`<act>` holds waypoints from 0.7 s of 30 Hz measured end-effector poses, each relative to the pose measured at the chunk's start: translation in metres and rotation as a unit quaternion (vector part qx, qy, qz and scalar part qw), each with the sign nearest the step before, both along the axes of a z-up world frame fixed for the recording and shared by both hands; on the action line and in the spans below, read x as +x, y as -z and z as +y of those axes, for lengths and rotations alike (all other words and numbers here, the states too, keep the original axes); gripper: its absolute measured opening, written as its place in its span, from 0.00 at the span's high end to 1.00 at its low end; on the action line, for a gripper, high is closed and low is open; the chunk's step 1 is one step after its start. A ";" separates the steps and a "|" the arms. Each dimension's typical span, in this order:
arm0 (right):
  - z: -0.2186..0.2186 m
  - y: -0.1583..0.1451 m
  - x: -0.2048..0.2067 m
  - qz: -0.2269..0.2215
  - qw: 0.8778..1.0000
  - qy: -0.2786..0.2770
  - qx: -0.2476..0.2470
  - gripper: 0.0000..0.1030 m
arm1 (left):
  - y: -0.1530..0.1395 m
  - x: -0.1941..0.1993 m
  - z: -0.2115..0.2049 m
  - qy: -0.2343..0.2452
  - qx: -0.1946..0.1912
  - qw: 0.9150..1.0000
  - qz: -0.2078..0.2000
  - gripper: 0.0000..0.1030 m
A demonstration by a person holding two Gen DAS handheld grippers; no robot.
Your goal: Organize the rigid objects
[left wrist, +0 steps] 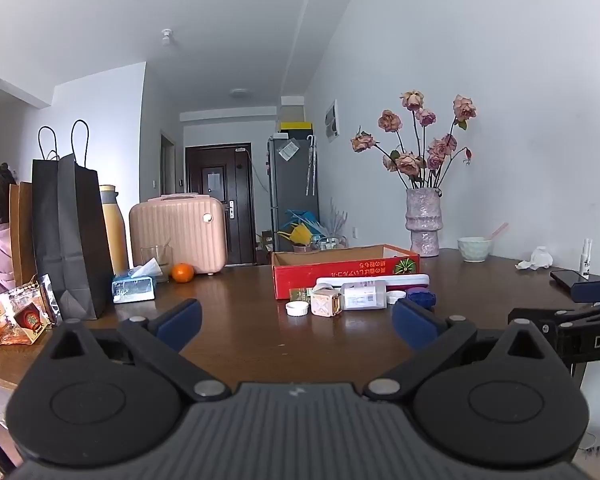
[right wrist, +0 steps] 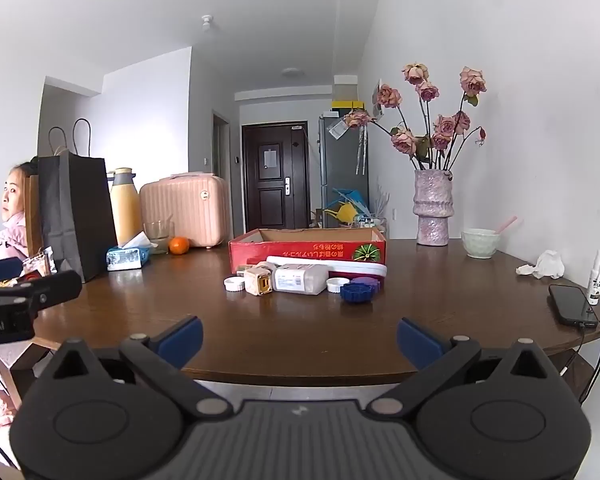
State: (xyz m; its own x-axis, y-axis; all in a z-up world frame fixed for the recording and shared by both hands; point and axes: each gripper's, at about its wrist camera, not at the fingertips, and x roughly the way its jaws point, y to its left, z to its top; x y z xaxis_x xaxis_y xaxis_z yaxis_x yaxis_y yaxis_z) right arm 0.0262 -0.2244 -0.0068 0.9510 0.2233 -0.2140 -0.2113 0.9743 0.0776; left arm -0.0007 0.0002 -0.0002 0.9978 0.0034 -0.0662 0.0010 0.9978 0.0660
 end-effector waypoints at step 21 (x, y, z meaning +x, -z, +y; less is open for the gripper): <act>-0.006 -0.003 0.000 0.002 1.000 0.007 -0.005 0.00 | 0.001 0.001 0.000 0.006 -0.001 1.000 0.010 0.00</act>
State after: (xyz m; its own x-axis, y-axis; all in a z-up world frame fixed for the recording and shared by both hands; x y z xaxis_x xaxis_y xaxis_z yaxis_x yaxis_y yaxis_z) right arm 0.0260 -0.2301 -0.0042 0.9530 0.2075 -0.2209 -0.1972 0.9780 0.0681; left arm 0.0002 -0.0003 -0.0013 0.9962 -0.0089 -0.0865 0.0144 0.9979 0.0628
